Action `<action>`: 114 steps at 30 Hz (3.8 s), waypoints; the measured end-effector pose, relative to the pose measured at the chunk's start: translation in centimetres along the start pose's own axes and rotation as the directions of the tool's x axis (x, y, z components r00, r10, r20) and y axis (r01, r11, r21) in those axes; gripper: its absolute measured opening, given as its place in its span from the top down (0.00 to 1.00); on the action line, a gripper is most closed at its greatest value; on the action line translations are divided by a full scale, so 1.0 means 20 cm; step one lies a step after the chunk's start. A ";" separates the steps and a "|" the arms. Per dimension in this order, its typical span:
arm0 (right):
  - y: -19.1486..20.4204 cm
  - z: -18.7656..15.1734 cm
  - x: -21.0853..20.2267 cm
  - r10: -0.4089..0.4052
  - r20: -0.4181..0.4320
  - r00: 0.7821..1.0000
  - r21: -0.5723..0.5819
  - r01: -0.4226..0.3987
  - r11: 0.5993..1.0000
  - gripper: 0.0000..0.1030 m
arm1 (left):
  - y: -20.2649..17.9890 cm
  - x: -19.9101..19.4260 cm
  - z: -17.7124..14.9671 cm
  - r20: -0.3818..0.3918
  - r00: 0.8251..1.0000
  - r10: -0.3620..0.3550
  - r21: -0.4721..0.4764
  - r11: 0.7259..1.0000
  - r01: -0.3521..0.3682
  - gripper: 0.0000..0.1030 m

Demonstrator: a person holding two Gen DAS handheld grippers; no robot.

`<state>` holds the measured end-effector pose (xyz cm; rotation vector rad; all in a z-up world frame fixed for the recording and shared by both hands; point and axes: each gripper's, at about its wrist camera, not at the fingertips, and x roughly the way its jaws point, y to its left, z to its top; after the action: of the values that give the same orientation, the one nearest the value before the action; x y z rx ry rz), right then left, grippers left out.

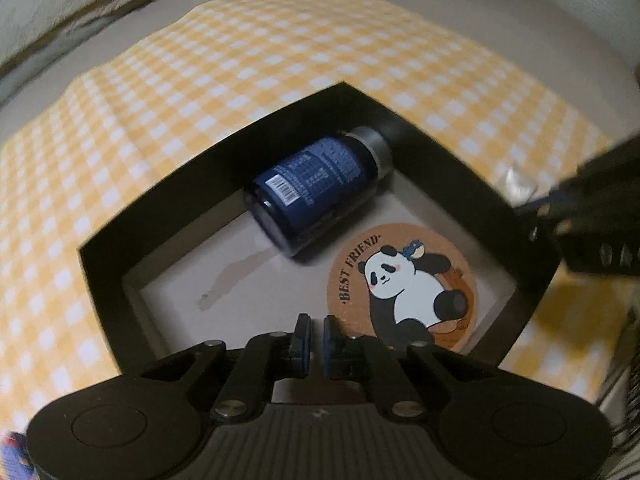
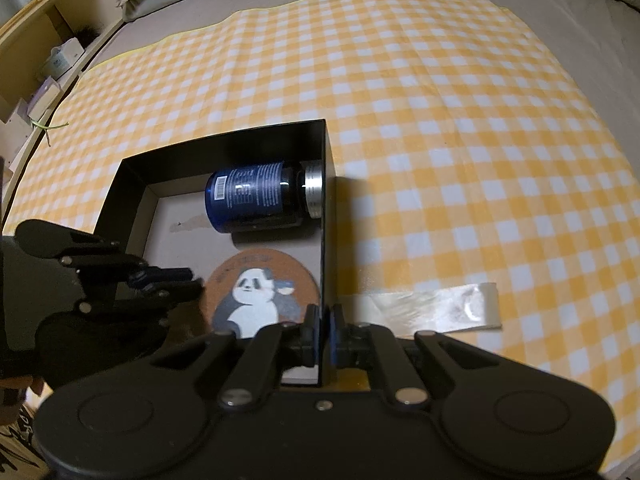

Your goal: Organize rigid objects

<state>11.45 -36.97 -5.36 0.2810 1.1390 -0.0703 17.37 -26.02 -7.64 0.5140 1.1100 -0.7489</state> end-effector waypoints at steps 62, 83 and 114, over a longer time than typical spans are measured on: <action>0.00 0.02 -0.01 -0.029 0.025 0.999 0.019 0.028 0.999 0.93 | 1.07 -0.48 -0.74 -0.057 0.912 0.407 -0.644 0.683 -0.344 0.00; -0.01 0.02 0.01 -0.021 0.009 1.000 0.019 0.021 1.000 0.91 | 1.27 -0.42 -0.84 -0.057 0.922 0.384 -0.700 0.643 -0.311 0.04; 0.00 0.04 -0.01 -0.037 0.025 0.999 0.024 0.036 0.999 0.96 | 1.12 -0.57 -0.70 0.118 0.932 0.343 -0.780 0.612 -0.127 0.55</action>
<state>12.03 -37.21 -4.81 0.2796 1.1184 -0.1195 23.06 1.66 -2.18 -0.1749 0.9753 -0.0457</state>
